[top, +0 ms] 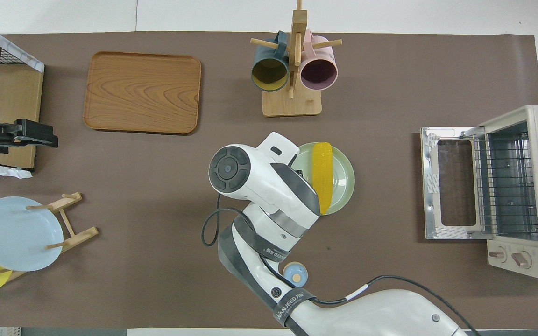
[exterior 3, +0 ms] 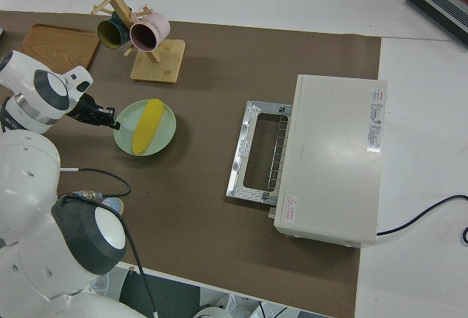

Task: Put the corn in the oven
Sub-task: 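Carry the plate with corn into the open oven with the right gripper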

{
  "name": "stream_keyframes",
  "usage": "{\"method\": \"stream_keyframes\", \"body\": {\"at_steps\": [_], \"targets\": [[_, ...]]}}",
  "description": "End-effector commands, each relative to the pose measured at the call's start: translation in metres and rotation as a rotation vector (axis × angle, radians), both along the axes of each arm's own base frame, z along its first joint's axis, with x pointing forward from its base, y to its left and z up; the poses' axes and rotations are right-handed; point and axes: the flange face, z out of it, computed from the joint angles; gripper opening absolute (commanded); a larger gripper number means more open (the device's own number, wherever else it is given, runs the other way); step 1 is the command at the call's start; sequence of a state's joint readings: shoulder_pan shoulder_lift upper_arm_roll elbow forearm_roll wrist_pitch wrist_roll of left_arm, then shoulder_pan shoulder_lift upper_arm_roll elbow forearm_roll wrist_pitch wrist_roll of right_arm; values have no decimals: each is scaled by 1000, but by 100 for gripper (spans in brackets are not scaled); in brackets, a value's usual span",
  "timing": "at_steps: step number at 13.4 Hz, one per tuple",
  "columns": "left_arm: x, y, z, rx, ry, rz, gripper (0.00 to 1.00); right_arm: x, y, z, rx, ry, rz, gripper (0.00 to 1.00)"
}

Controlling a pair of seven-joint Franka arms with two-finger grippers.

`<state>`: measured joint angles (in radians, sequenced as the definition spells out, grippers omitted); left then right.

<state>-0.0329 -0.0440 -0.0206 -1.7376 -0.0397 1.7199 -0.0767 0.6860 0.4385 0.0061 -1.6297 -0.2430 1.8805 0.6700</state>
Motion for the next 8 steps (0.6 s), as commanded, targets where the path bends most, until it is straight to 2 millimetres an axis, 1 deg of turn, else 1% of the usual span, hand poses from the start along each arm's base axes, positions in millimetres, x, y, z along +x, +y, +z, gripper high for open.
{"method": "stream_keyframes", "body": {"at_steps": [1, 2, 3, 4, 5, 6, 7, 8], "targets": [[5, 4, 13, 20, 12, -8, 100, 9, -35, 24, -62, 27, -26, 0], [4, 4, 17, 21, 32, -9, 100, 10, -55, 33, -83, 55, -39, 0], [1, 4, 22, 21, 51, -10, 100, 12, -80, 42, -95, 78, -55, 0], [0, 4, 26, 22, 63, -11, 100, 13, -112, 51, -100, 97, -82, 0], [-1, 3, 25, 22, 69, -11, 100, 12, -154, 53, -108, 123, -127, 0], [-1, 3, 24, 22, 66, -12, 100, 8, -199, 57, -102, 153, -135, 0], [0, 3, 24, 20, 60, -12, 100, 3, -234, 59, -93, 182, -122, 0], [1, 3, 23, 22, 57, -12, 100, -3, -257, 57, -84, 195, -123, 0]]}}
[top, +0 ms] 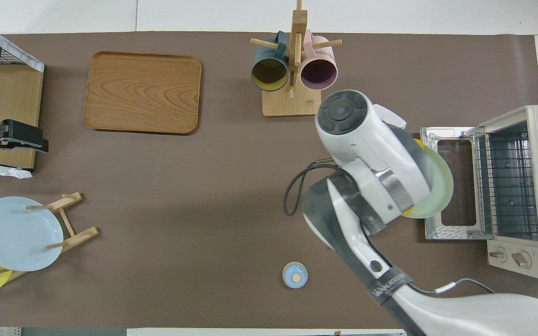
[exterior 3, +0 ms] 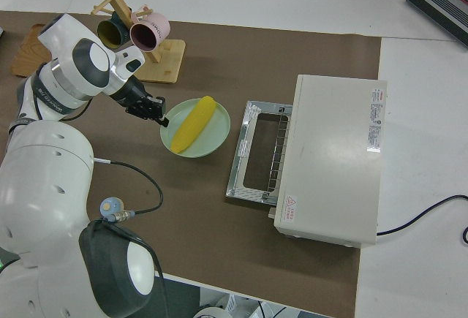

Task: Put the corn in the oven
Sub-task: 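Carry the plate with corn into the open oven with the right gripper, then release the plate inside the oven and draw back the right gripper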

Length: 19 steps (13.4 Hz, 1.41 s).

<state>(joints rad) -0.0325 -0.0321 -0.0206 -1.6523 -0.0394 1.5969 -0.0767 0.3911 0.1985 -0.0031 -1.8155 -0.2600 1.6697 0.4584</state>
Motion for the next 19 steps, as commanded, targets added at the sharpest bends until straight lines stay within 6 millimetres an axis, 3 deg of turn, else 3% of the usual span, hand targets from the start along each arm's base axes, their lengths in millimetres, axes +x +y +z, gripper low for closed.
{"method": "stream_keyframes", "body": {"at_steps": [1, 4, 7, 9, 11, 16, 19], "targets": [[6, 3, -1, 19, 8, -8, 100, -32, -72, -1, 20, 21, -1, 0], [6, 2, 0, 19, 2, -9, 100, -31, -129, -12, 12, 27, -48, 0], [6, 1, -8, 19, -5, -10, 100, -36, -168, -31, 47, 3, -19, 0], [8, 1, -10, 19, -8, -12, 100, -35, -201, -33, 49, -3, 2, 0], [11, 1, -8, 18, -24, -13, 100, -34, -211, -34, 56, 1, 11, 0], [14, 1, -3, 19, -8, -15, 100, -33, -216, -32, 35, 21, 84, 0], [15, 2, -4, 19, -11, -15, 100, -30, -241, -34, 60, 21, 134, 0]]}}
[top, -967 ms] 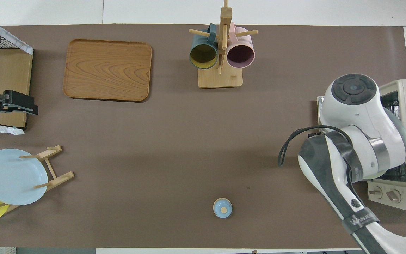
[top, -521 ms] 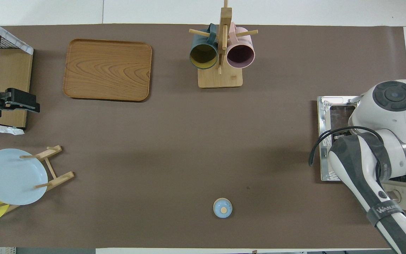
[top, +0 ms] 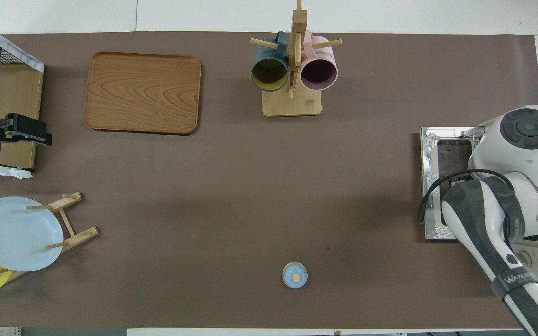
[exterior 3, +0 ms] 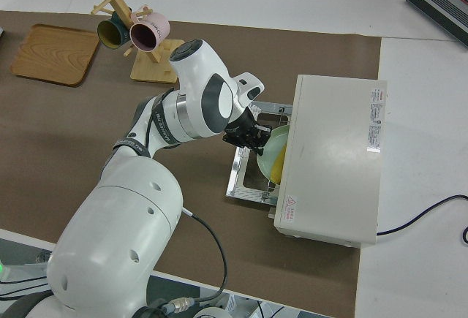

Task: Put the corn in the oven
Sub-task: 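Release the plate inside the oven and draw back the right gripper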

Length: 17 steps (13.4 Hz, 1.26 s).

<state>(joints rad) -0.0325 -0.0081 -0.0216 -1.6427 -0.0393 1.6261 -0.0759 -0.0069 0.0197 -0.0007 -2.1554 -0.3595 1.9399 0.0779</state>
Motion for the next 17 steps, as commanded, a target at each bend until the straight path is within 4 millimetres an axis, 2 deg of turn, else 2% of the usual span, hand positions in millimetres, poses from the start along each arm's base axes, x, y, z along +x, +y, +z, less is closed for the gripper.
{"method": "stream_keyframes", "body": {"at_steps": [1, 6, 10, 13, 14, 15, 16, 17], "targets": [[6, 3, 2, 20, -1, -14, 100, -5, -26, -1, 10, -5, 54, 3], [5, 2, 0, 30, 12, -18, 100, -5, -27, -1, 13, -7, 45, 18], [3, -3, -1, 30, 15, -41, 100, 0, -17, 2, 17, -20, 43, 19], [3, -4, -1, 30, 15, -59, 100, 9, 6, 20, 16, -14, 49, 17], [3, -4, -1, 30, 15, -59, 100, 9, 20, 21, 41, -7, 23, 8], [3, -3, -1, 31, 15, -61, 100, 5, 25, 19, 61, -8, -26, 0], [3, -3, -1, 31, 13, -66, 100, -4, 34, 9, 58, -2, -61, 0], [3, -4, -1, 29, 11, -70, 100, -13, 55, 5, 45, -14, -83, 0]]}}
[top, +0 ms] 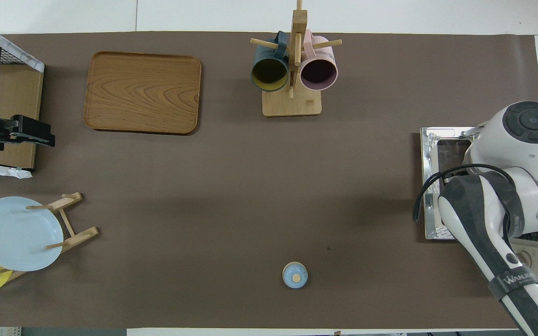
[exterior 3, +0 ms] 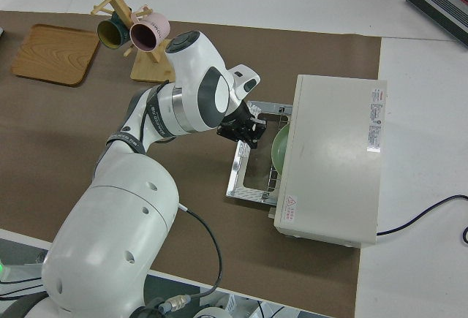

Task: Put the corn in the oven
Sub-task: 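Push the oven door shut with the right gripper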

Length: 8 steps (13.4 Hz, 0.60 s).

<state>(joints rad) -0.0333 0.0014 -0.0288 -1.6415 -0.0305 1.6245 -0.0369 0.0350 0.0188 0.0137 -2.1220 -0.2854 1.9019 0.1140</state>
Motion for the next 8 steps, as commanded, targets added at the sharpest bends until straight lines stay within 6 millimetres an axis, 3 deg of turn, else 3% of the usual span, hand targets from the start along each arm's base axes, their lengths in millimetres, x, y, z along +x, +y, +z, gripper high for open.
{"method": "stream_keyframes", "body": {"at_steps": [1, 5, 8], "targets": [[2, -1, 4, 22, -2, -26, 100, -25, 30, -13, -18, -13, -107, 0], [2, -1, 5, 20, -5, -44, 100, -47, 51, -55, 68, -37, -190, 0], [3, 0, 4, 20, -7, -41, 100, -63, 53, -68, 74, -55, -201, 0]]}}
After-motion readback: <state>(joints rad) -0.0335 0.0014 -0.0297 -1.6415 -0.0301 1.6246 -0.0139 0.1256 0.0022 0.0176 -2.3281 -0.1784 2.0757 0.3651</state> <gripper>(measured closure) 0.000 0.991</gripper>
